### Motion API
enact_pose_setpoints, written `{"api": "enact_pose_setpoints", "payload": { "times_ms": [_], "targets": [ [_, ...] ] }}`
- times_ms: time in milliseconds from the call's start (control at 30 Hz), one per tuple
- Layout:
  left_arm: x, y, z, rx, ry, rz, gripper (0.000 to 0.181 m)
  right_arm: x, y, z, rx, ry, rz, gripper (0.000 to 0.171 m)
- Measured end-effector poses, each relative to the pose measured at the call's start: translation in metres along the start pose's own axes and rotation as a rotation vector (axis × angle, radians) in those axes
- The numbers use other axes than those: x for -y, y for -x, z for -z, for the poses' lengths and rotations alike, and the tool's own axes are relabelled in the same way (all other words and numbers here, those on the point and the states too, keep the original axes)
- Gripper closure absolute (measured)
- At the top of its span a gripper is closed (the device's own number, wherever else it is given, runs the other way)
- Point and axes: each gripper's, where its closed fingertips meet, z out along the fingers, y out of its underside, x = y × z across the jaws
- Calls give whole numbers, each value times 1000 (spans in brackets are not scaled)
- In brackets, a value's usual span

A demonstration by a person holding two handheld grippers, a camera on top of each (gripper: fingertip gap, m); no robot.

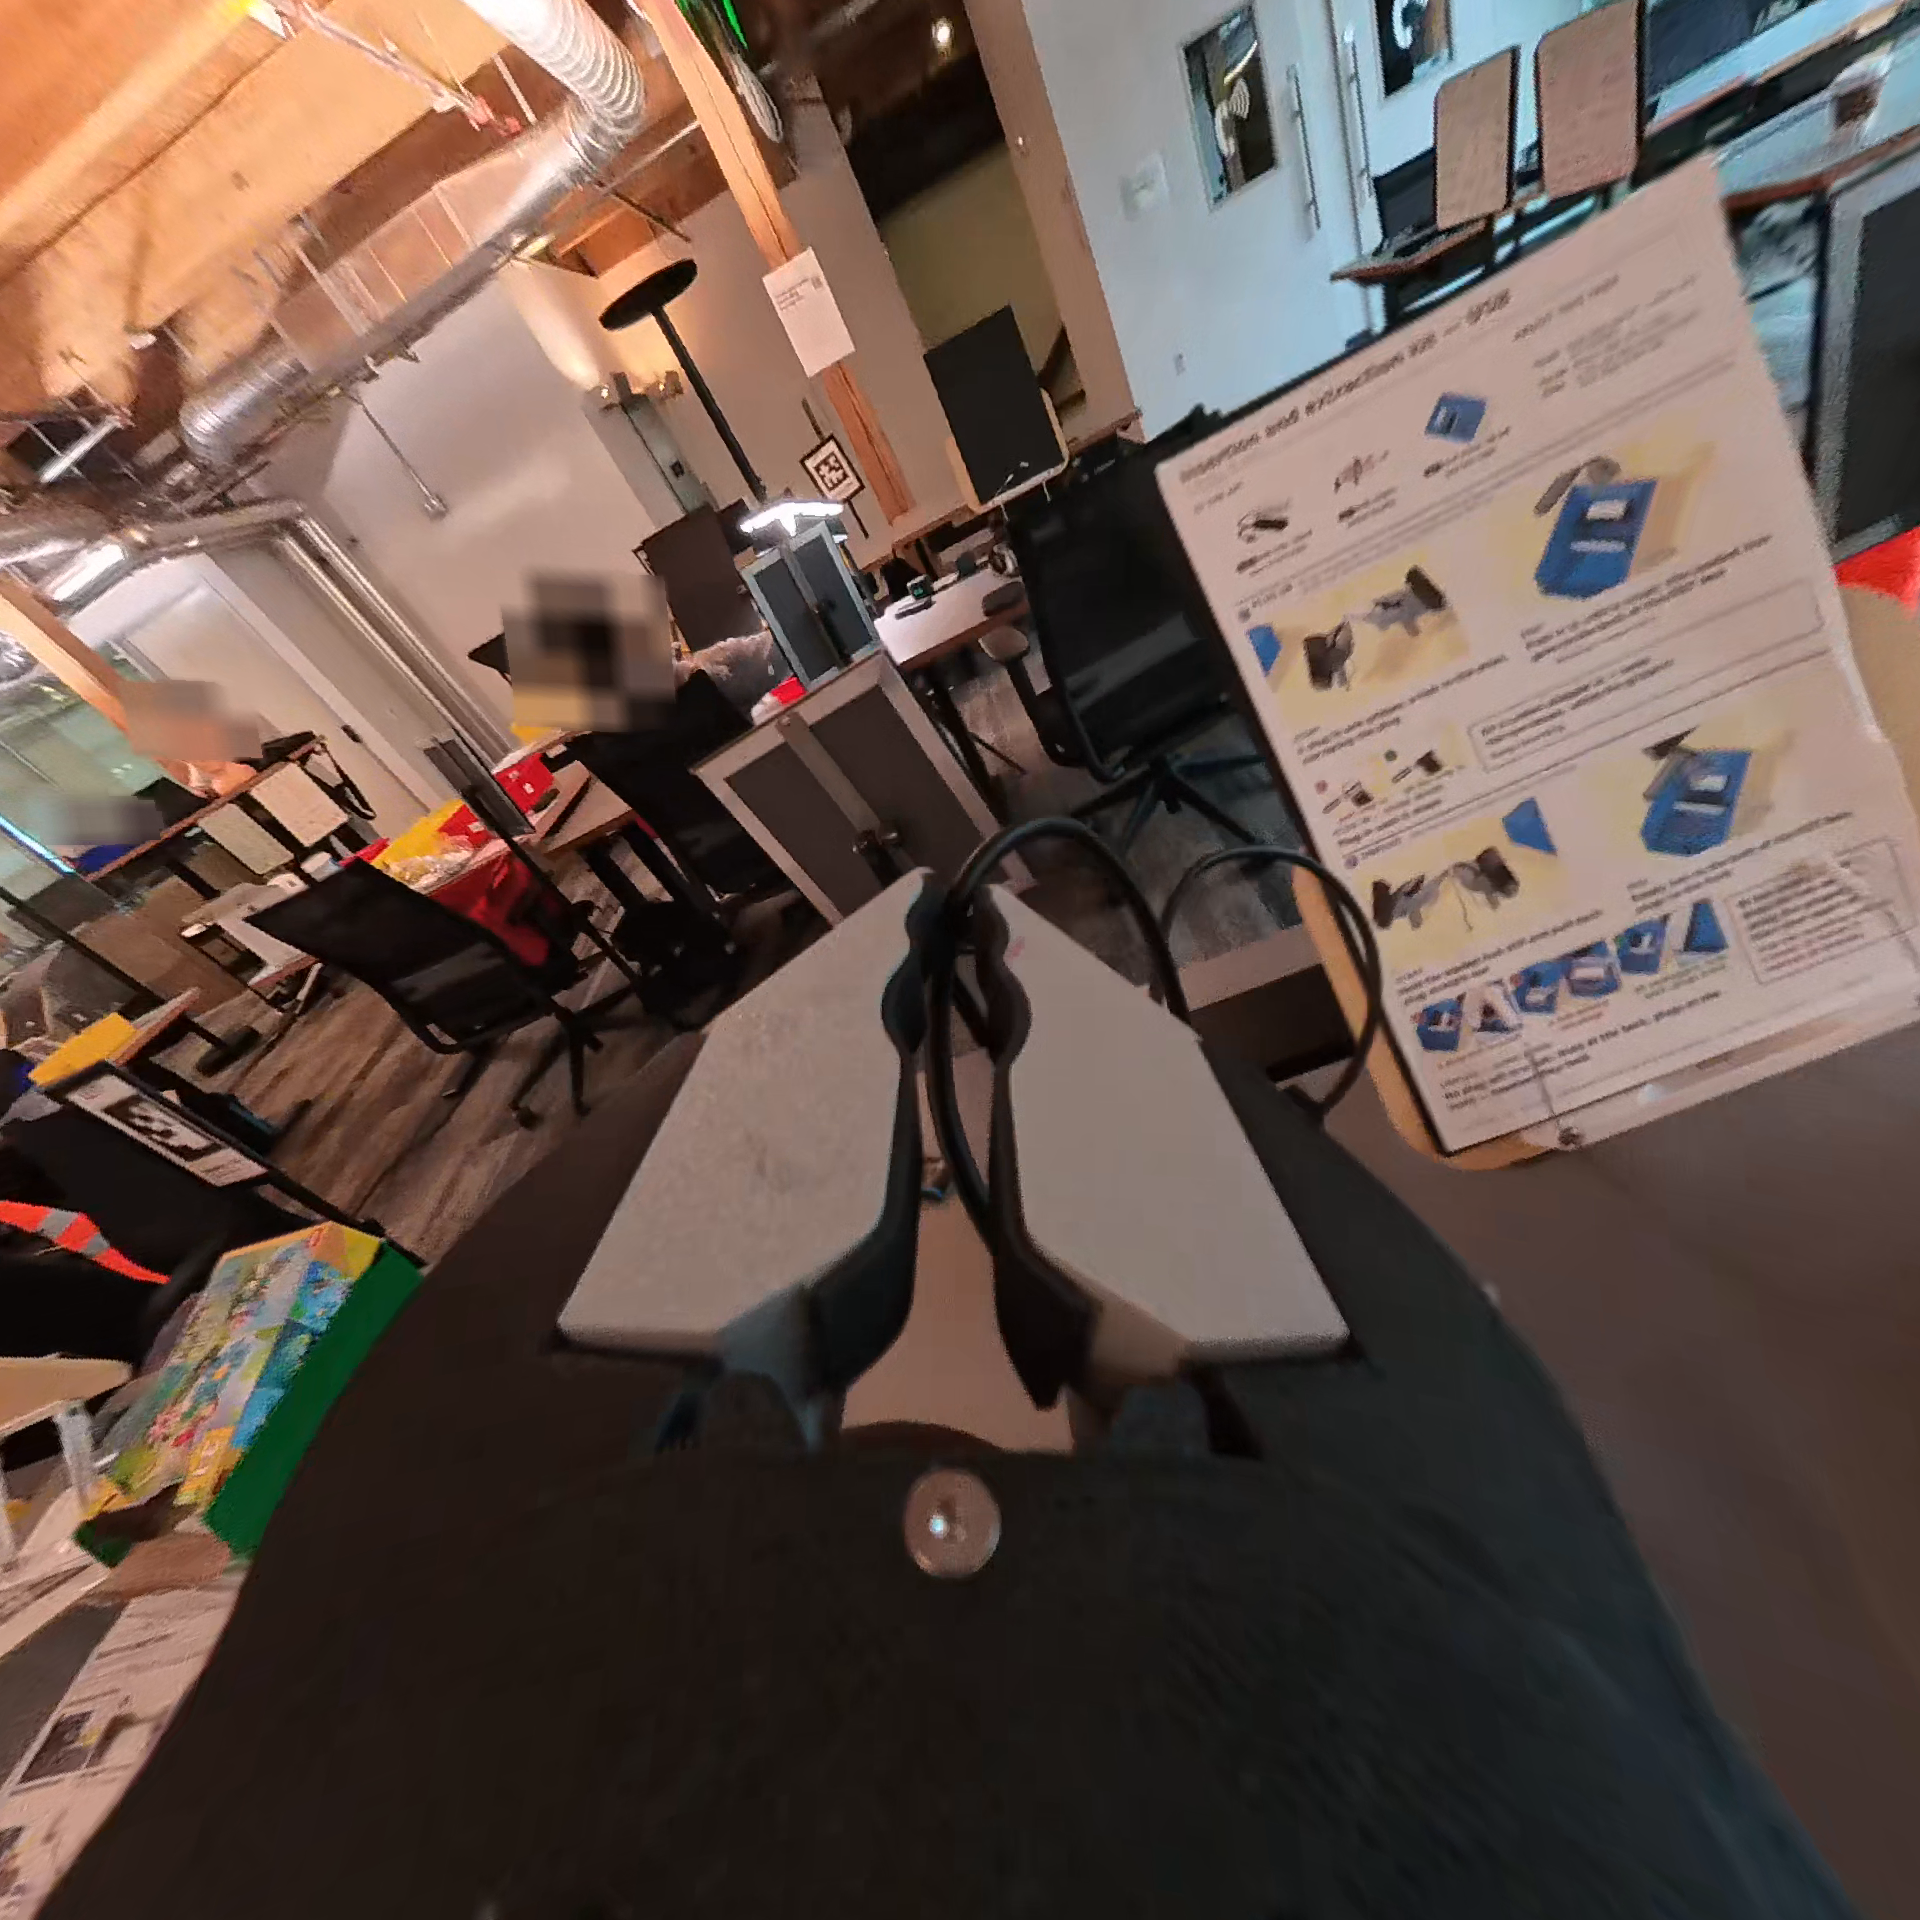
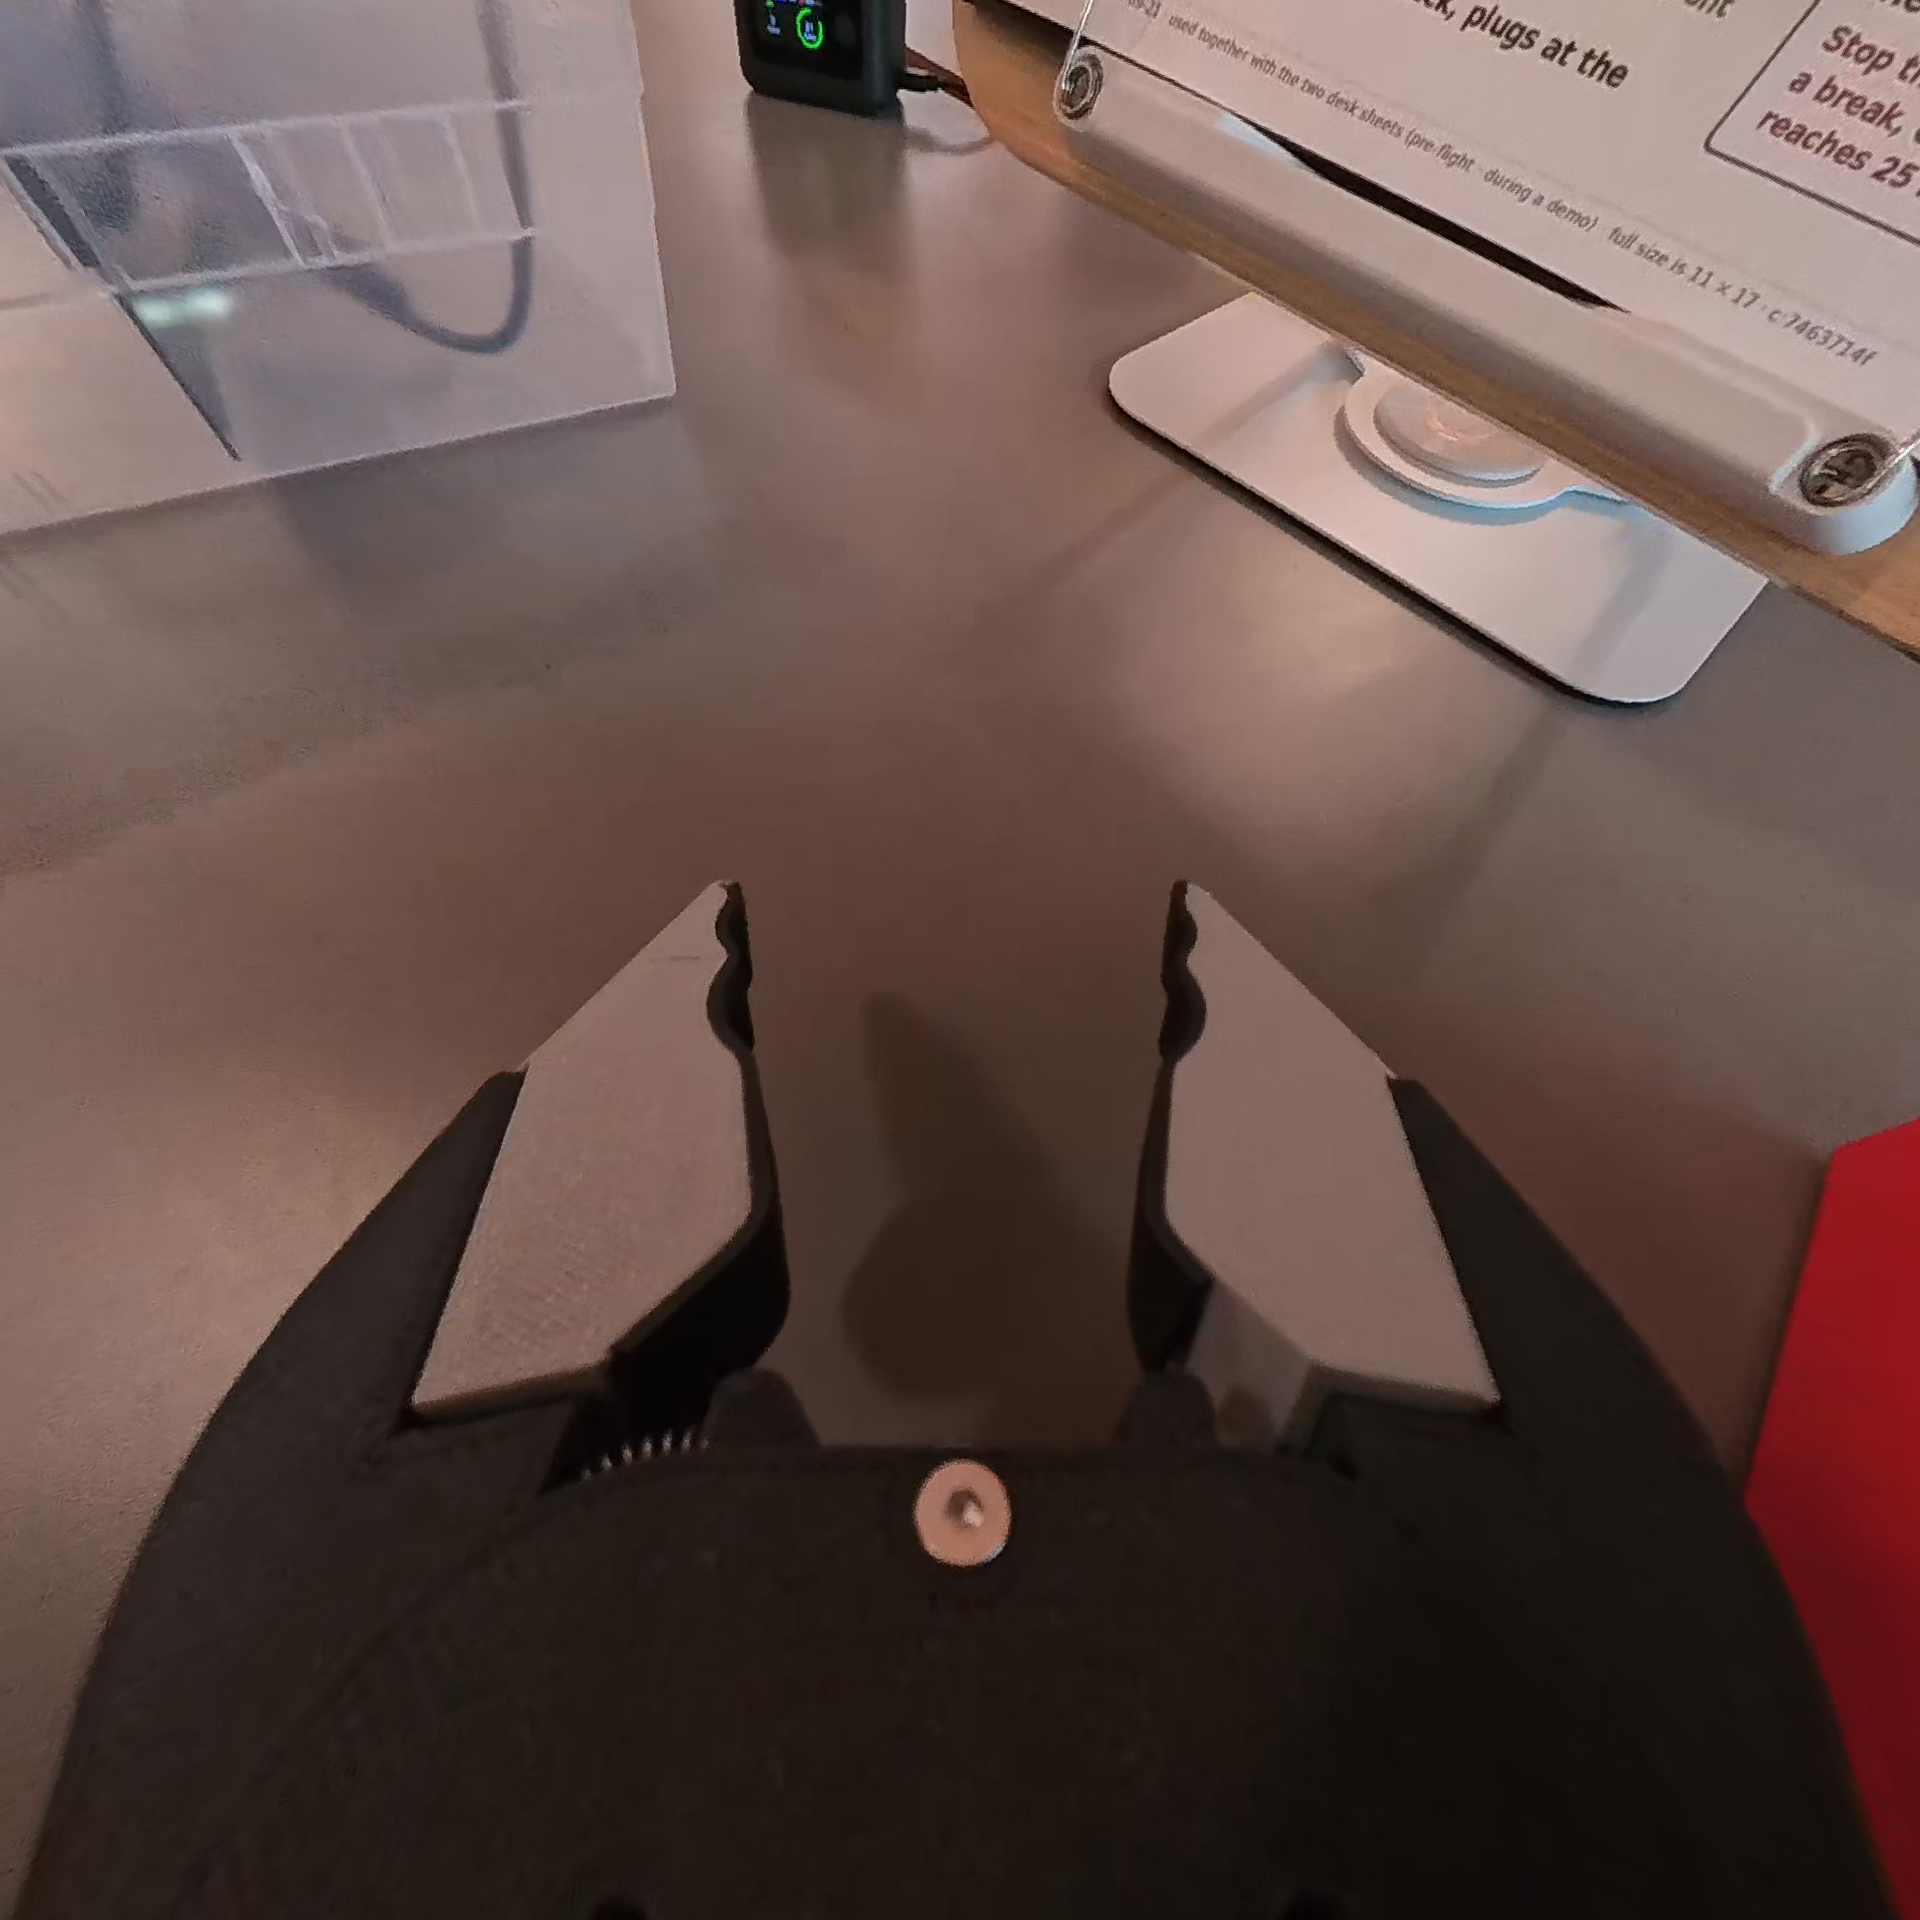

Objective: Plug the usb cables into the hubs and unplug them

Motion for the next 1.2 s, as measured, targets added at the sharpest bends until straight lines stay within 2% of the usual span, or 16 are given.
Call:
{"api": "enact_pose_setpoints", "payload": {
  "times_ms": [167, 233, 267, 333, 433, 567, 667, 800, 933, 1000, 1067, 1167, 1200],
  "targets": [
    [29, 9, 5, 60, -41, 7, 178, -1, 0, 1, -21, 3, 14, 95],
    [-5, -13, -13, -81, 164, -39, 178, -1, 0, 1, -23, 9, 17, 95],
    [-31, -15, -20, -80, 286, -106, 178, -2, 0, 1, -25, 11, 19, 95],
    [-65, -23, -31, -84, 397, -197, 179, -2, -1, 0, -28, 15, 17, 95],
    [-91, -48, -47, -155, 390, -177, 178, -3, 0, 0, -18, 19, 9, 94],
    [-91, -77, -49, -257, 265, -242, 178, 0, 12, -1, 75, 14, -40, 93],
    [-84, -97, -37, -358, 178, -297, 178, 14, 32, -4, 220, -14, -104, 95],
    [-85, -151, 8, -679, 36, -353, 178, 52, 56, -3, 355, -106, -135, 93],
    [-108, -195, 26, -780, 44, -284, 178, 71, 76, -4, 432, -154, -158, 90],
    [-123, -231, 38, -840, 87, -239, 178, 60, 77, -11, 416, -119, -148, 89],
    [-152, -270, 56, -946, 180, -275, 175, 41, 72, -19, 373, -49, -136, 88],
    [-182, -304, 81, -1094, 340, -255, 131, 18, 53, -23, 260, 34, -119, 90],
    [-180, -309, 90, -1150, 348, -220, 126, 13, 46, -22, 231, 46, -112, 90]
  ]
}}
